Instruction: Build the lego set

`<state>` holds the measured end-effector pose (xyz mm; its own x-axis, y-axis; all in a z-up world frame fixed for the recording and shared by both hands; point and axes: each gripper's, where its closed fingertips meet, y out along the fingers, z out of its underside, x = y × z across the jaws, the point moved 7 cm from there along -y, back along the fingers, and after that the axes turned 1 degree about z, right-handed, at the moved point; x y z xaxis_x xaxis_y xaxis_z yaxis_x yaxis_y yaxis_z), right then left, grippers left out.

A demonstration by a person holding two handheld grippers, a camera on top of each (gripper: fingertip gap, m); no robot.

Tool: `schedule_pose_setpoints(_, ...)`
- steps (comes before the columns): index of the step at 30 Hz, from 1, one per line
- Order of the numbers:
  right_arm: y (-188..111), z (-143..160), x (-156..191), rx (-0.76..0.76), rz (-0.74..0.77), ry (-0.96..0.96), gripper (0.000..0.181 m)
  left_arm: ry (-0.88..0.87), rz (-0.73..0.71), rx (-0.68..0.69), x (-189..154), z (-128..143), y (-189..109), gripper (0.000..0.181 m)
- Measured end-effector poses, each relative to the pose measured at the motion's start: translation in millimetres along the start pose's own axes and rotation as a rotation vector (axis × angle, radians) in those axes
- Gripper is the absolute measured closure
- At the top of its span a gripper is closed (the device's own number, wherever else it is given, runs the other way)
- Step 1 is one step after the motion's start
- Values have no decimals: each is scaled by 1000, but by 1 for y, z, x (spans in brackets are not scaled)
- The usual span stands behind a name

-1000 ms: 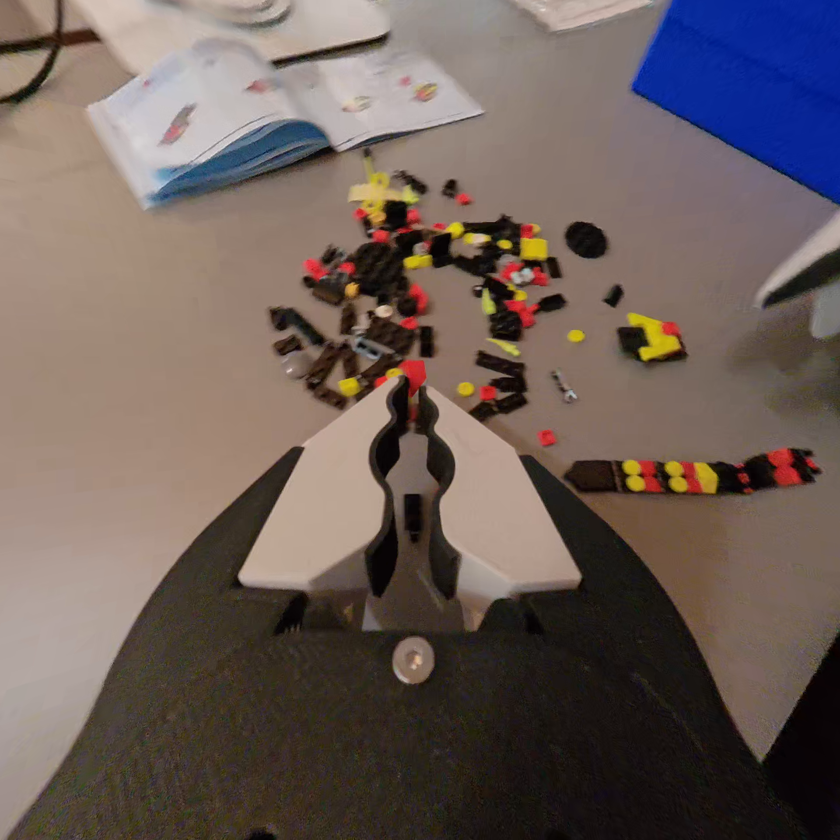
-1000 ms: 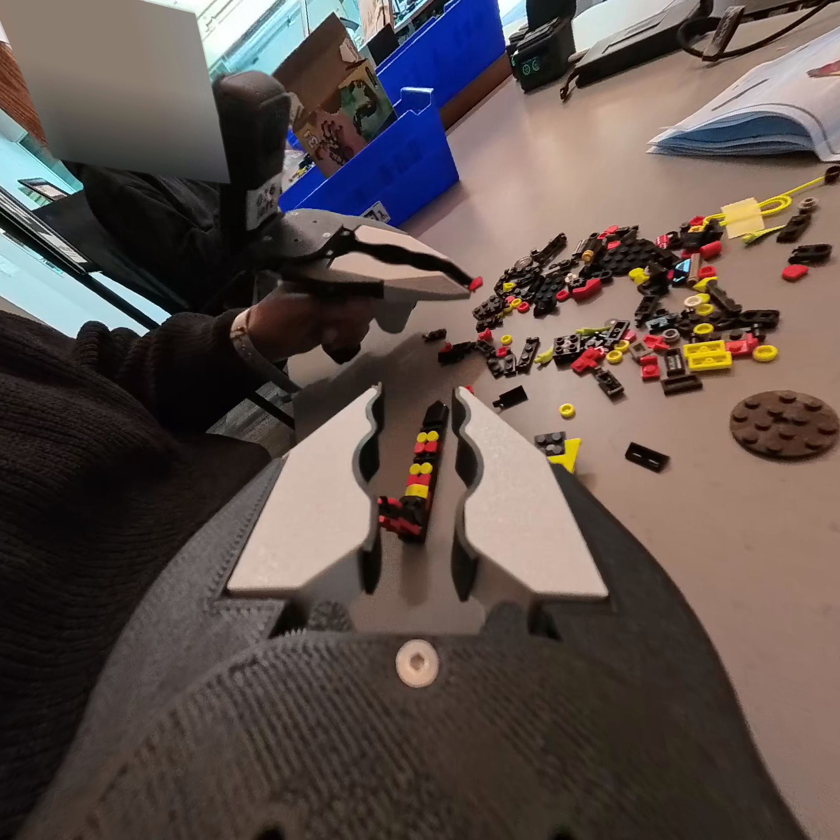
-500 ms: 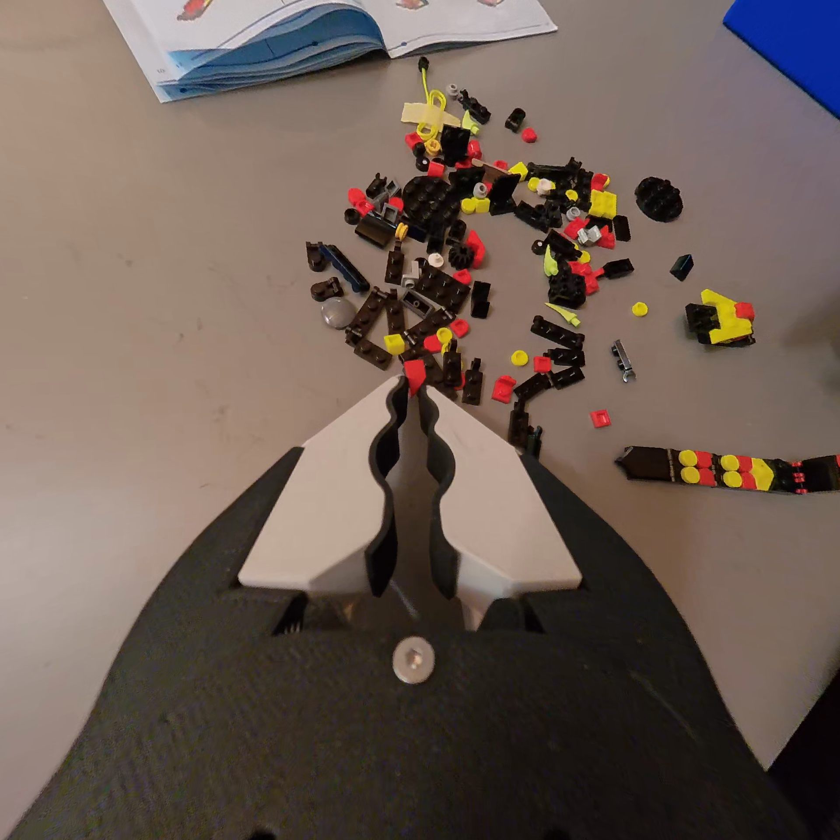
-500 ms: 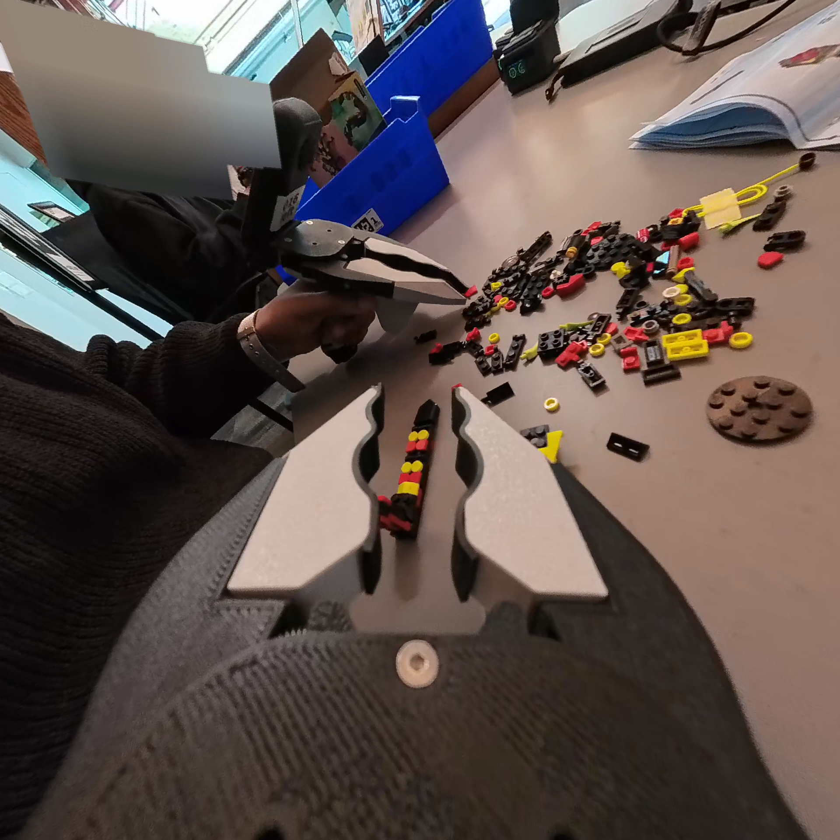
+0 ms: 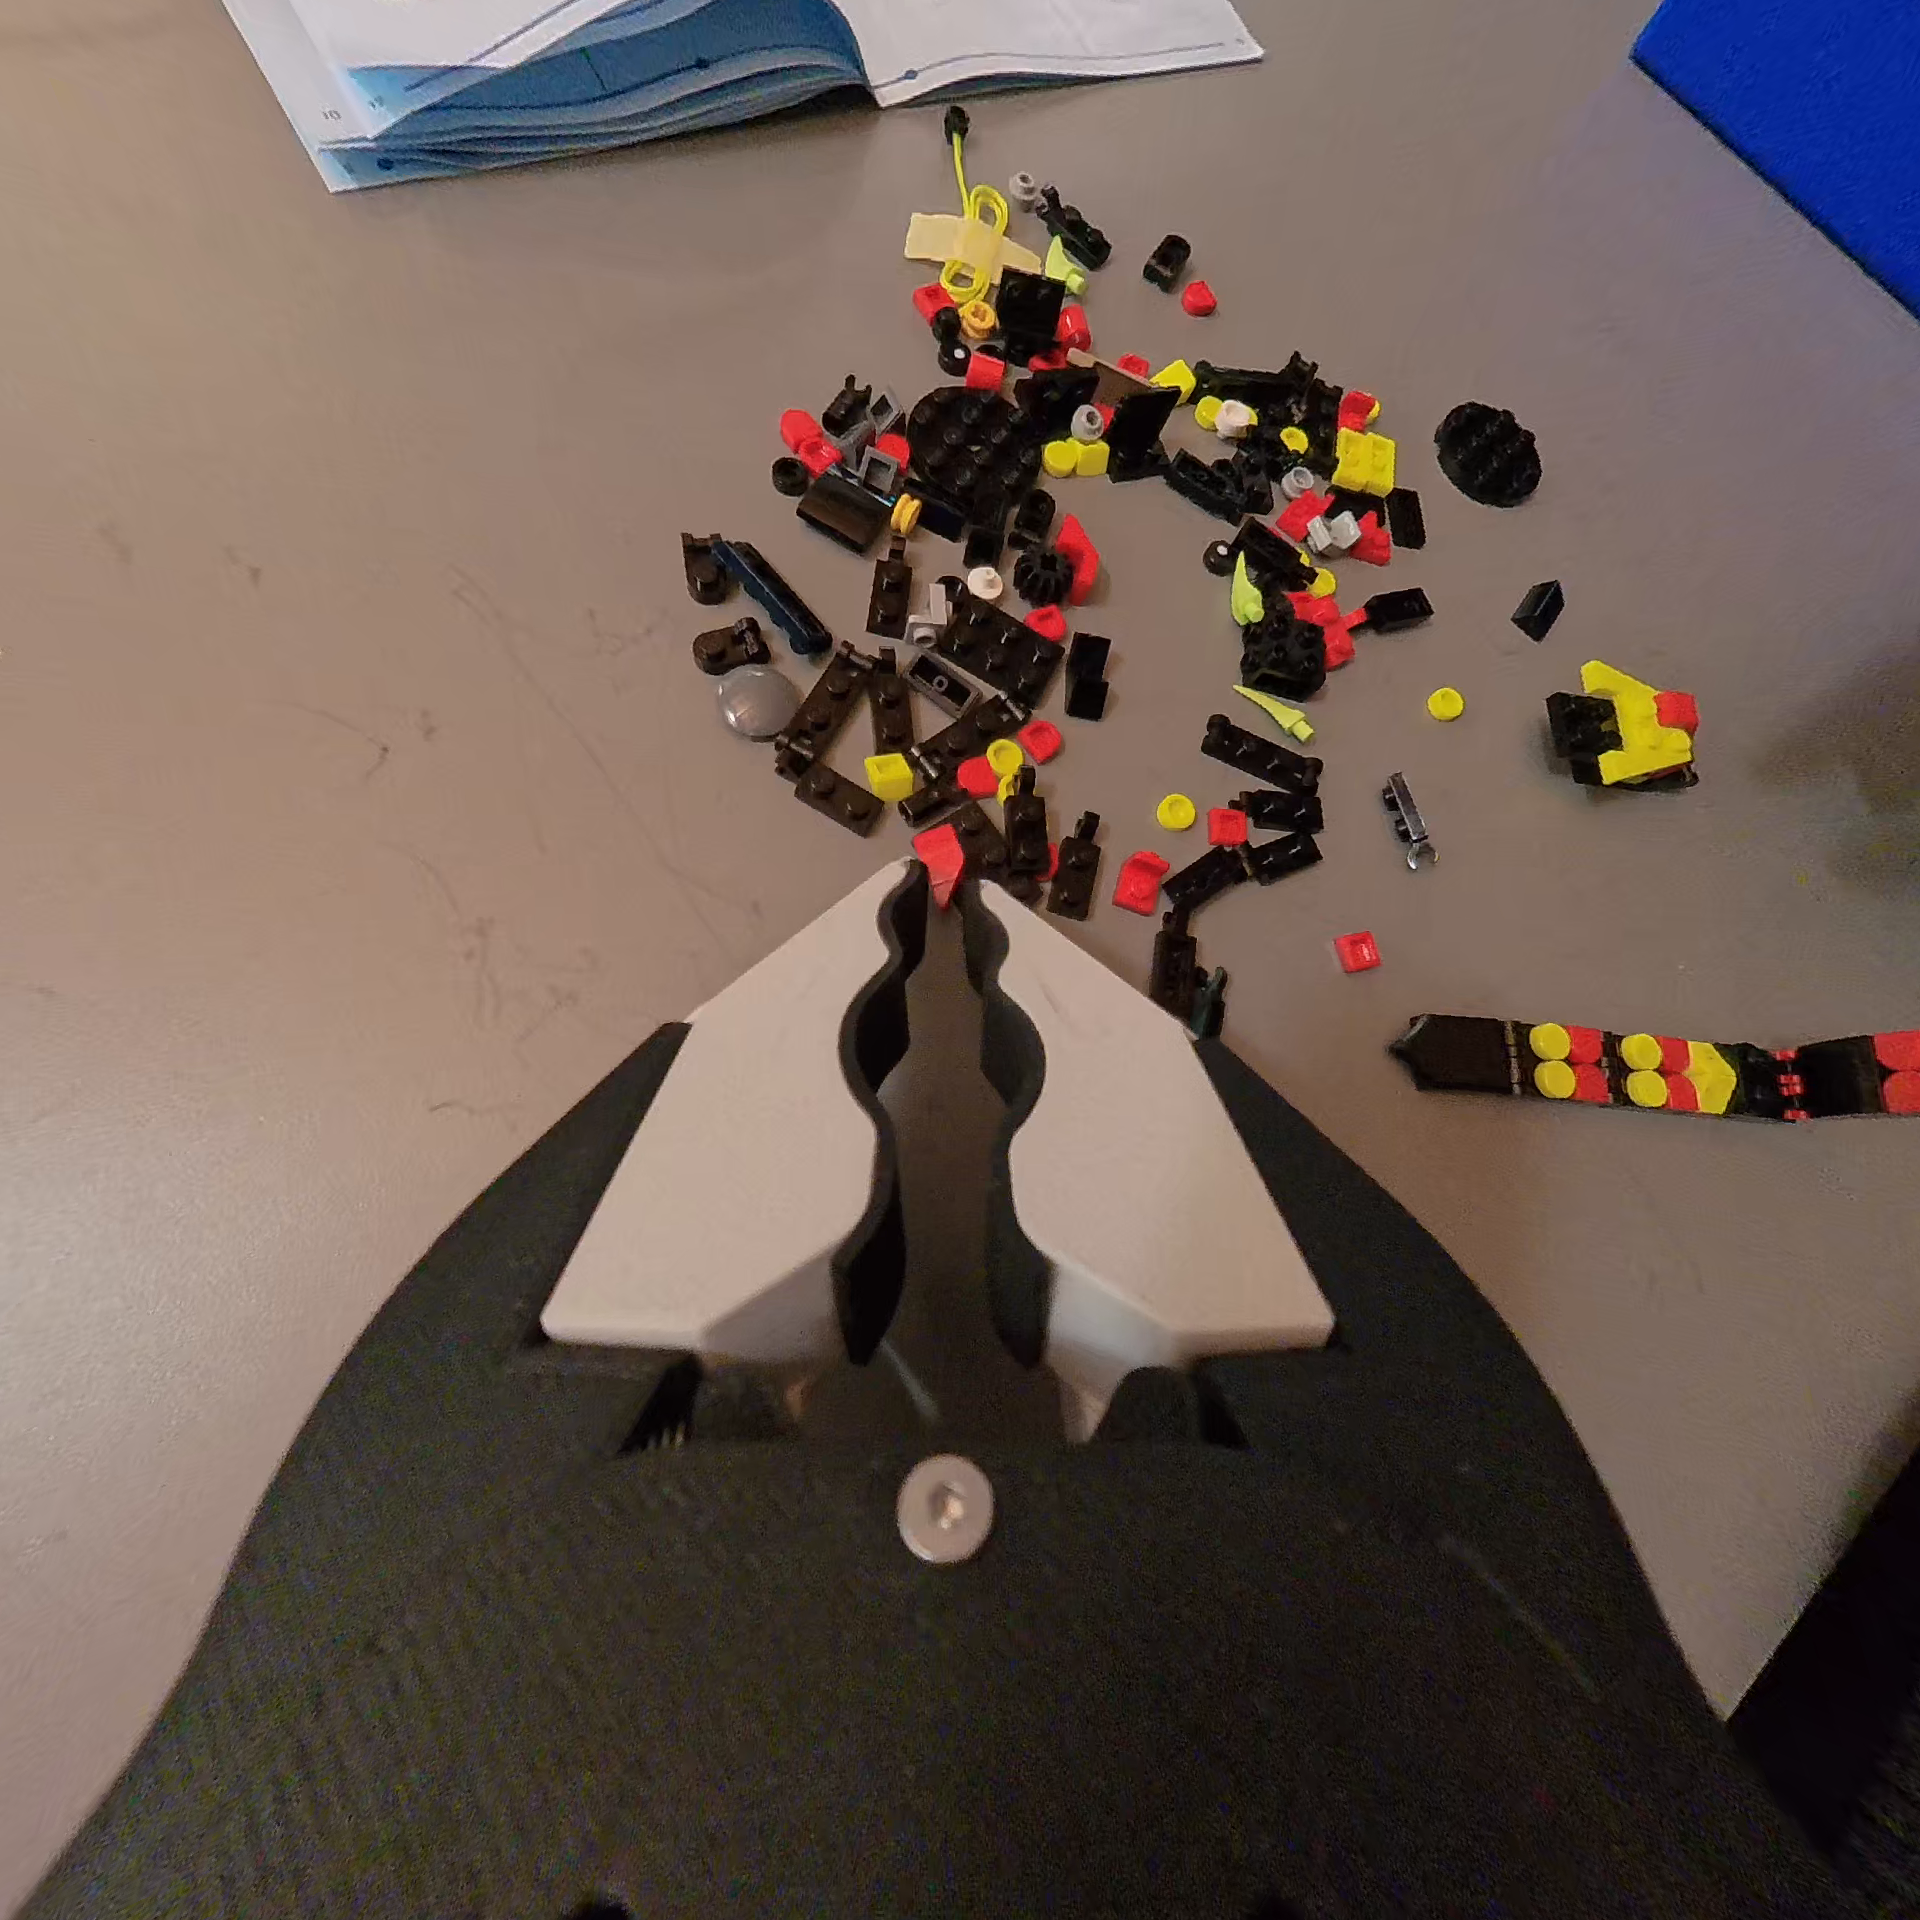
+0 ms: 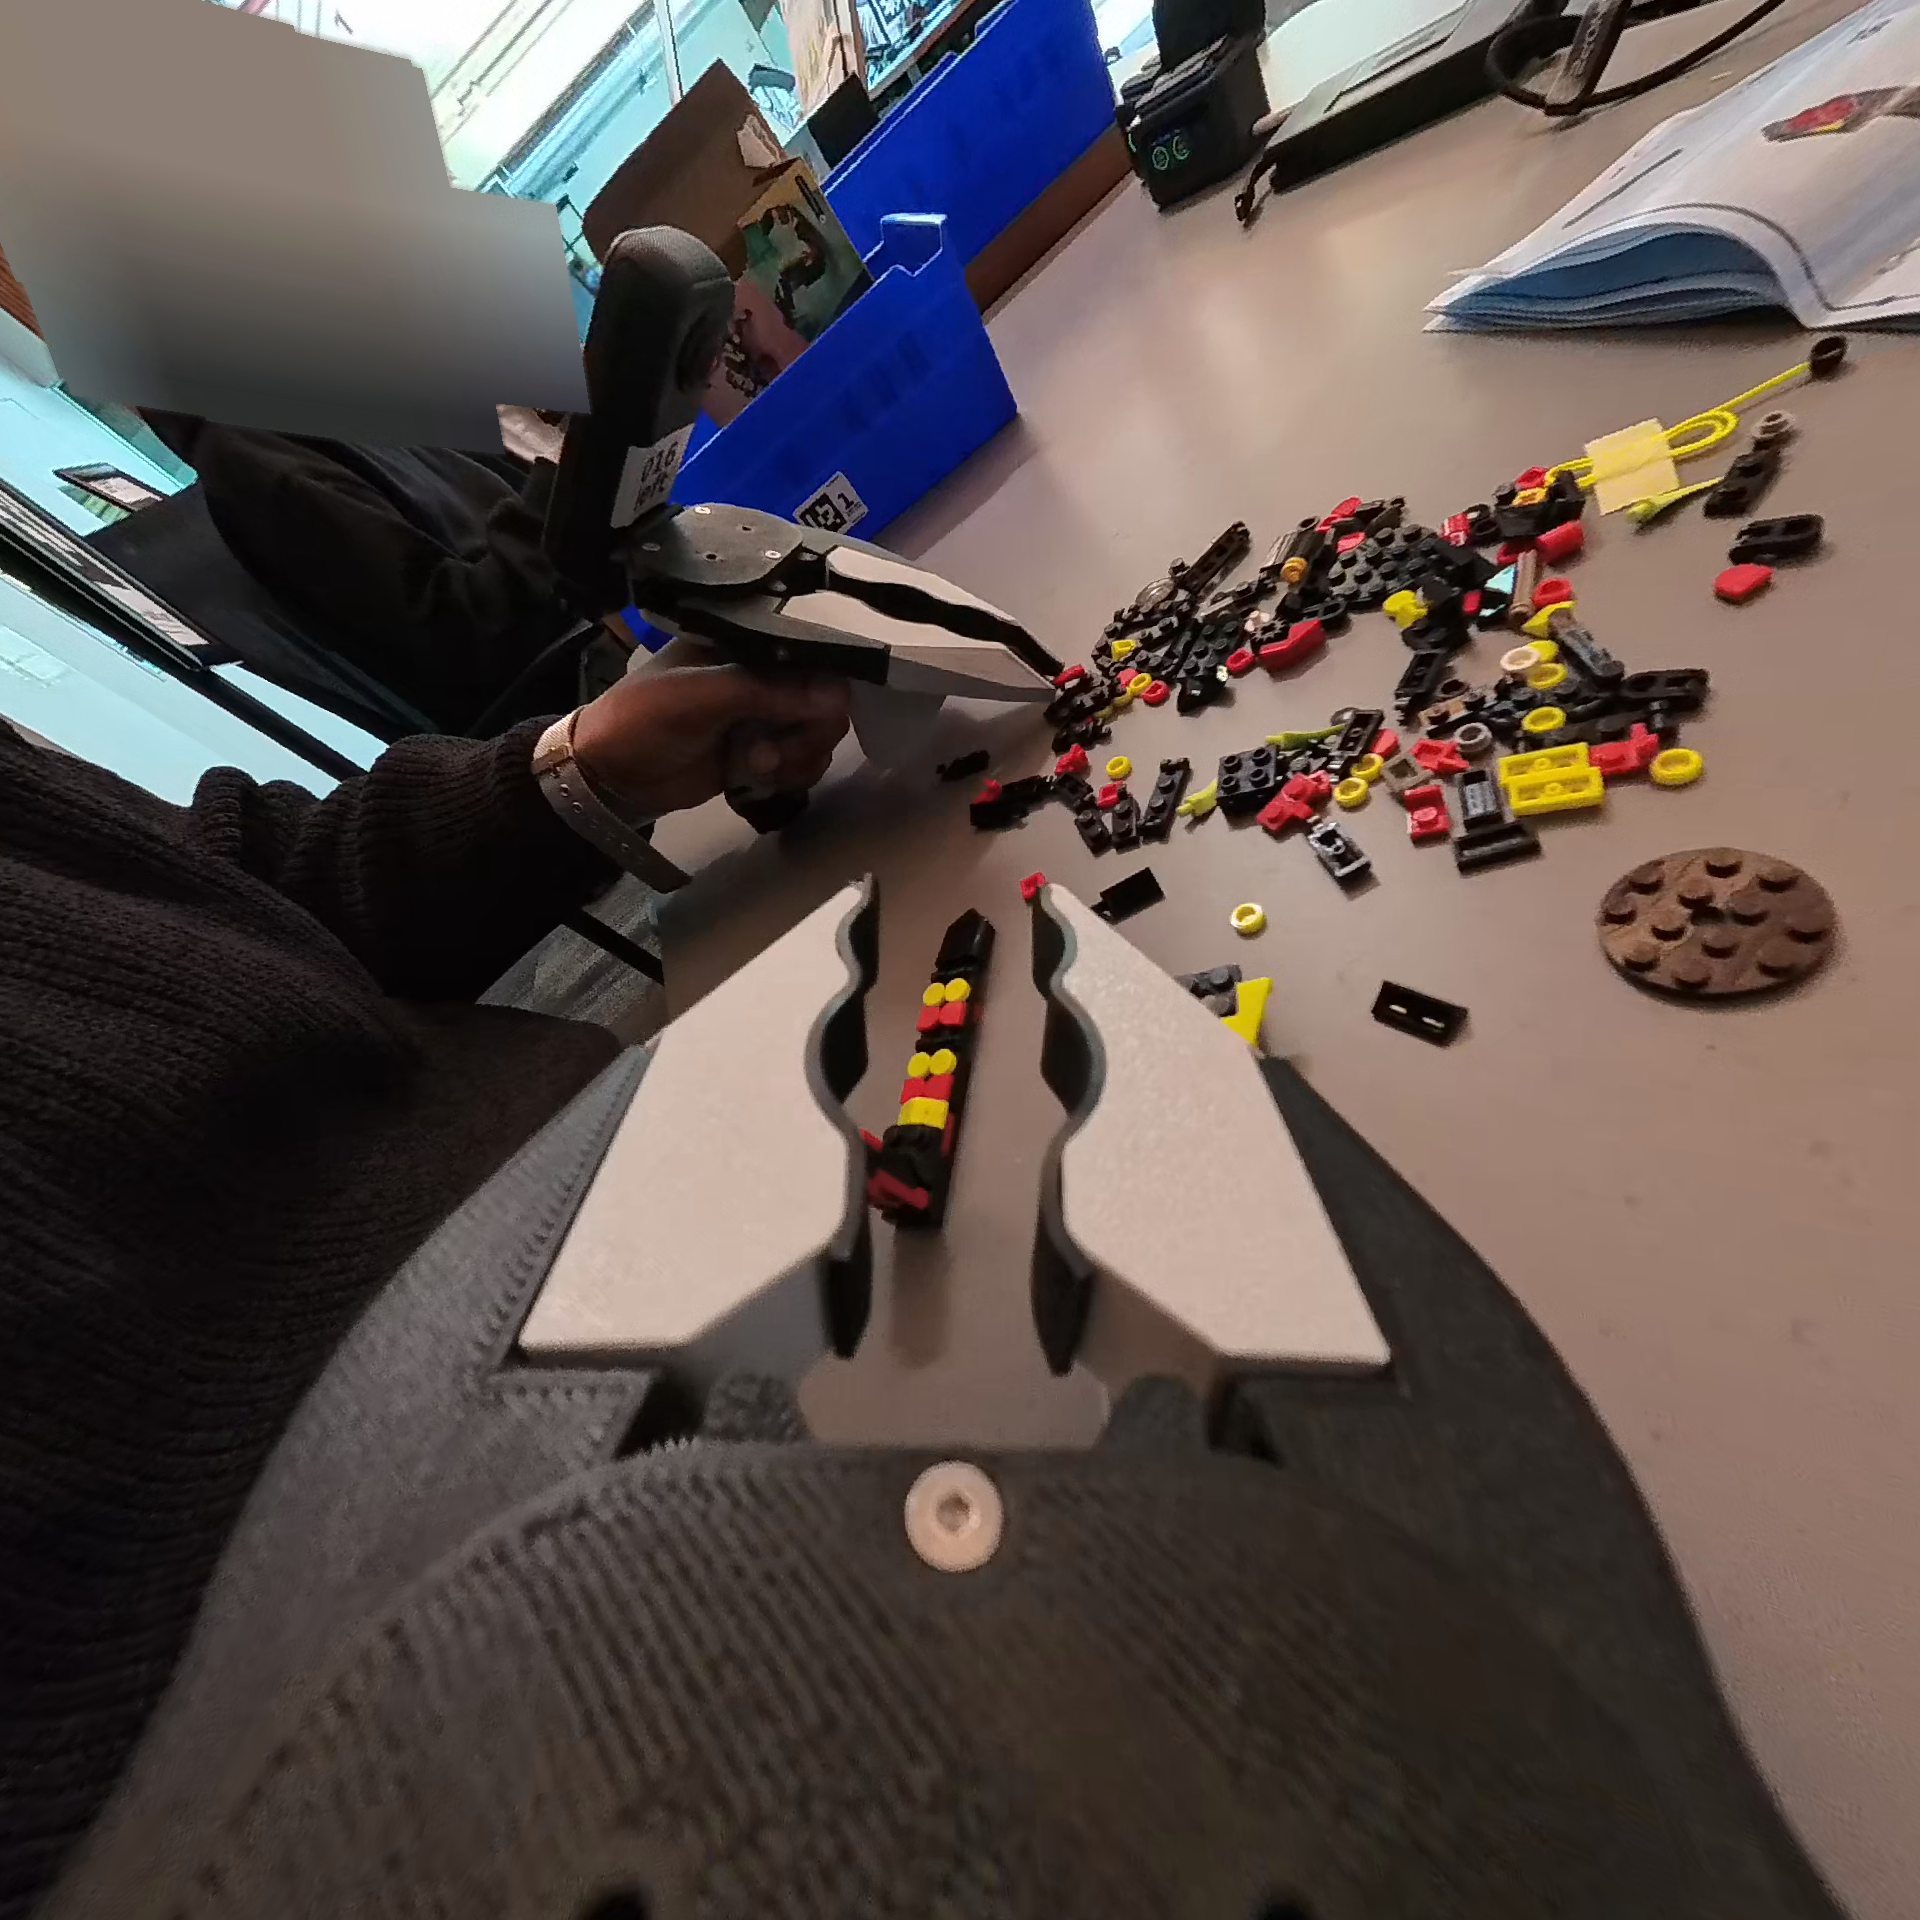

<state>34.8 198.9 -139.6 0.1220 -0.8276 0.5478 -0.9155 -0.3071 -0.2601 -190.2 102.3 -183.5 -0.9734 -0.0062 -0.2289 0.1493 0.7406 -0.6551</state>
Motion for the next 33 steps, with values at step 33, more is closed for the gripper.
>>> schedule_pose_setpoints(33,4,5,1,44,-9,12,152,-70,37,-61,4,-4,-2,170)
